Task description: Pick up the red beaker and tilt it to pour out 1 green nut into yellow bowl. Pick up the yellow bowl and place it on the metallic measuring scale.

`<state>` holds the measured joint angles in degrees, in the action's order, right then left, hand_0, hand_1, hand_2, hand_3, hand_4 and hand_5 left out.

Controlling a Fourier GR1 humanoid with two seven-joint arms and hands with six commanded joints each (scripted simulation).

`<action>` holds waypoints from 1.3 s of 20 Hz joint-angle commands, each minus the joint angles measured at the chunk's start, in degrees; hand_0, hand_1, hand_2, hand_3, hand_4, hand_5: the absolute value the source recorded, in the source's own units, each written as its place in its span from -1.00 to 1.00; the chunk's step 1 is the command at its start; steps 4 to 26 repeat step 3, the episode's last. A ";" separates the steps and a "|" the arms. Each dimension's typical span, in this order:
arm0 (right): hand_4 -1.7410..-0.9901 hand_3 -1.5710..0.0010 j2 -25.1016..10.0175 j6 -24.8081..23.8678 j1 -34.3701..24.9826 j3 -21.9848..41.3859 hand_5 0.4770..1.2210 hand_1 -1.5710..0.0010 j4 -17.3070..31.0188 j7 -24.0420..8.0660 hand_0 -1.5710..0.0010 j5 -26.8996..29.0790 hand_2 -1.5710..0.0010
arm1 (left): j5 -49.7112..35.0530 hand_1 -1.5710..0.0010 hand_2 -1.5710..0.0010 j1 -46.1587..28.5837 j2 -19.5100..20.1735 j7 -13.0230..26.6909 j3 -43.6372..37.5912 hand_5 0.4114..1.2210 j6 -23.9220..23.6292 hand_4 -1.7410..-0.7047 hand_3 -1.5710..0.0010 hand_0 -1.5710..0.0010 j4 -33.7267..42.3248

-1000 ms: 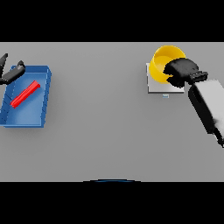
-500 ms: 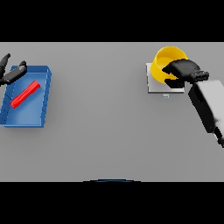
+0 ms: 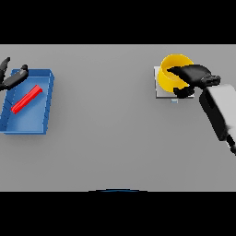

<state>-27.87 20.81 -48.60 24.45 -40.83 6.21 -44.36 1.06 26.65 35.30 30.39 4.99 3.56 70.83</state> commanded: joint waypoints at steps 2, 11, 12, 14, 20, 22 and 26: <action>-0.08 0.93 -0.01 0.42 0.30 0.20 -0.17 0.90 -0.56 -0.25 0.90 0.01 0.92 | 0.24 1.00 1.00 0.07 0.31 0.17 0.02 -0.14 -0.01 0.75 1.00 1.00 0.03; -0.07 0.94 0.16 0.56 -0.07 -0.04 -0.19 0.92 -0.26 -0.88 0.92 0.10 0.94 | 0.19 1.00 1.00 0.56 -0.03 0.18 0.01 -0.14 -0.10 0.75 1.00 1.00 -0.35; -0.07 0.94 0.16 0.56 -0.07 -0.04 -0.19 0.92 -0.26 -0.88 0.92 0.10 0.94 | 0.19 1.00 1.00 0.56 -0.03 0.18 0.01 -0.14 -0.10 0.75 1.00 1.00 -0.35; -0.07 0.94 0.16 0.56 -0.07 -0.04 -0.19 0.92 -0.26 -0.88 0.92 0.10 0.94 | 0.19 1.00 1.00 0.56 -0.03 0.18 0.01 -0.14 -0.10 0.75 1.00 1.00 -0.35; -0.07 0.94 0.16 0.56 -0.07 -0.04 -0.19 0.92 -0.26 -0.88 0.92 0.10 0.94 | 0.19 1.00 1.00 0.56 -0.03 0.18 0.01 -0.14 -0.10 0.75 1.00 1.00 -0.35; -0.07 0.94 0.16 0.56 -0.07 -0.04 -0.19 0.92 -0.26 -0.88 0.92 0.10 0.94 | 0.19 1.00 1.00 0.56 -0.03 0.18 0.01 -0.14 -0.10 0.75 1.00 1.00 -0.35; -0.07 0.94 0.16 0.56 -0.07 -0.04 -0.19 0.92 -0.26 -0.88 0.92 0.10 0.94 | 0.19 1.00 1.00 0.56 -0.03 0.18 0.01 -0.14 -0.10 0.75 1.00 1.00 -0.35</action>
